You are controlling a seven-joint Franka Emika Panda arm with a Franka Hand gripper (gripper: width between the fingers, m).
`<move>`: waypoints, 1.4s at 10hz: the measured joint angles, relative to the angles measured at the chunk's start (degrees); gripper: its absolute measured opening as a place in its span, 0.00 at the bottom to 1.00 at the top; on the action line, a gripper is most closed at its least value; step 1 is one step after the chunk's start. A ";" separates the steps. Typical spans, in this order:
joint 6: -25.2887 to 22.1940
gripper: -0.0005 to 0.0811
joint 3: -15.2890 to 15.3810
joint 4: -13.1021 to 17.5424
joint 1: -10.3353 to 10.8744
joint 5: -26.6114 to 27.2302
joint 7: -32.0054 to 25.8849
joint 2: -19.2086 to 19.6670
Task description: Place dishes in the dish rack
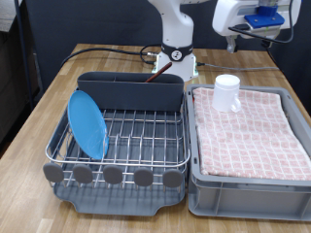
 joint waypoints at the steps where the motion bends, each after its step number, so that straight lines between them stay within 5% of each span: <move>1: -0.08 0.99 0.45 0.22 0.23 0.00 0.07 0.86; 6: 4.12 0.99 1.77 -1.37 0.31 -0.64 3.12 3.63; 14: 1.38 0.99 2.48 -1.42 0.30 1.75 3.18 5.16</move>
